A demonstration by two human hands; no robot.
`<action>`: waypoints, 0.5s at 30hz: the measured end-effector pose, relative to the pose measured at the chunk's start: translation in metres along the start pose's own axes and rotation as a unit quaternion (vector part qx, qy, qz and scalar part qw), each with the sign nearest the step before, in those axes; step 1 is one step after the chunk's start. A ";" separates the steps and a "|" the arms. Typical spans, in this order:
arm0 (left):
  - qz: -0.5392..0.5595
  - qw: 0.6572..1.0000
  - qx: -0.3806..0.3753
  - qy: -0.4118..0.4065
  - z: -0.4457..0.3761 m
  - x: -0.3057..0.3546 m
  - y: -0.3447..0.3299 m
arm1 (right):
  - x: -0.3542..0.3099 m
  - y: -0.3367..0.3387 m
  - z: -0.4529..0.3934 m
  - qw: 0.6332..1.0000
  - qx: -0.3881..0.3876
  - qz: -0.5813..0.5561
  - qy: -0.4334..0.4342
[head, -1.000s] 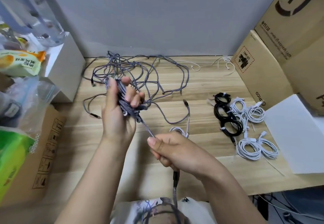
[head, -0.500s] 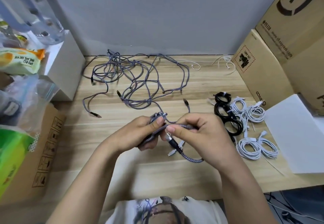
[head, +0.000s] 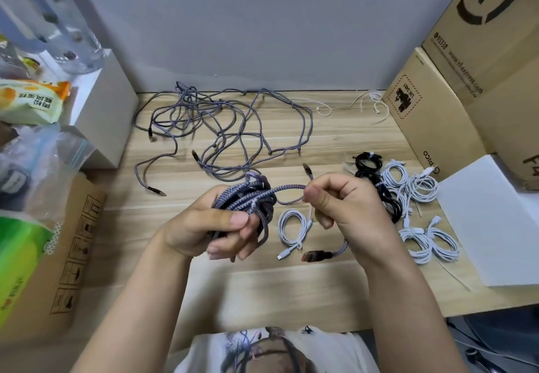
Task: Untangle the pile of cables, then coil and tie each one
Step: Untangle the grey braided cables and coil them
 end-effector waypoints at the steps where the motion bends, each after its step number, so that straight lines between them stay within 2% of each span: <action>1: 0.028 0.999 -0.009 -0.016 0.000 0.000 -0.001 | 0.005 -0.002 0.000 0.997 -0.026 -0.065 -0.042; 3: 0.075 0.996 -0.012 -0.037 -0.002 -0.001 -0.001 | 0.019 -0.010 0.001 0.957 -0.097 -0.231 -0.148; 5: 0.127 0.990 -0.019 -0.061 -0.003 0.002 -0.002 | 0.023 -0.024 0.006 0.854 -0.210 -0.419 -0.228; 6: 0.153 0.985 -0.013 -0.077 -0.002 0.005 -0.002 | 0.024 -0.026 0.006 0.817 -0.239 -0.469 -0.236; 9: 0.196 0.973 0.049 -0.108 0.003 0.010 0.003 | 0.026 -0.012 -0.002 0.811 -0.212 -0.496 -0.228; 10: 0.222 0.966 0.062 -0.118 0.004 0.010 0.003 | 0.029 -0.014 -0.005 0.824 -0.202 -0.489 -0.204; 13: 0.308 0.931 0.119 -0.157 0.003 0.013 0.008 | 0.040 -0.010 -0.010 0.957 -0.103 -0.242 -0.122; 15: 0.330 0.911 0.178 -0.170 0.003 0.014 0.016 | 0.043 -0.013 -0.009 0.991 -0.062 -0.096 -0.068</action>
Point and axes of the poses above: each hand's wrist, its own z-axis away from the middle knuckle, its own y-axis out of the back of the hand, x = y × z, the point moved 6 cm from there along -z, towards the middle knuckle, and after that the axes turned 5 degrees about z, right-handed, at the moved point
